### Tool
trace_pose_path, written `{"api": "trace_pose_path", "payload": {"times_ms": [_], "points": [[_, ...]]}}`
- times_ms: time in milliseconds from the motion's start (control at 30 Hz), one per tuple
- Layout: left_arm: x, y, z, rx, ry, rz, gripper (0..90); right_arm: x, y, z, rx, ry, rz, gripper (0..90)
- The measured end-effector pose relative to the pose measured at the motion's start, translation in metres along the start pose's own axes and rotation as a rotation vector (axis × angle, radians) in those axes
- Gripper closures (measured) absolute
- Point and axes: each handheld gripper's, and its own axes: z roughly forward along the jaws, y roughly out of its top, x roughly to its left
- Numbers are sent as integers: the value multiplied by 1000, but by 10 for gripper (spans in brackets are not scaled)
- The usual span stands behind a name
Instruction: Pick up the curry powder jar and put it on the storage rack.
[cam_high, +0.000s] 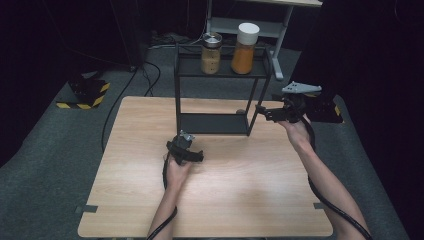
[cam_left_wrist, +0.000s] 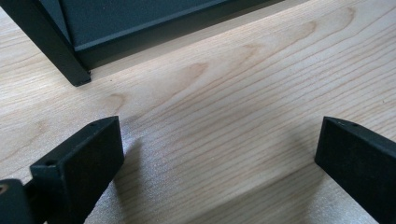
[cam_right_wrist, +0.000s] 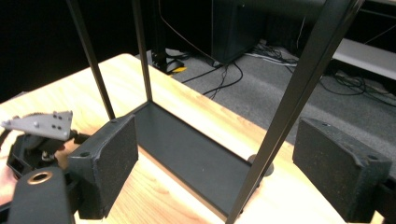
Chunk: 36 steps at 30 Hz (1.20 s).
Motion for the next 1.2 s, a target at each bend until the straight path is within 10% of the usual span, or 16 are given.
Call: {"api": "trace_pose_path", "payload": {"times_ms": [1200], "points": [[0,0,0,0,0,1,10,18,-104,69,154,16,73,148]]}}
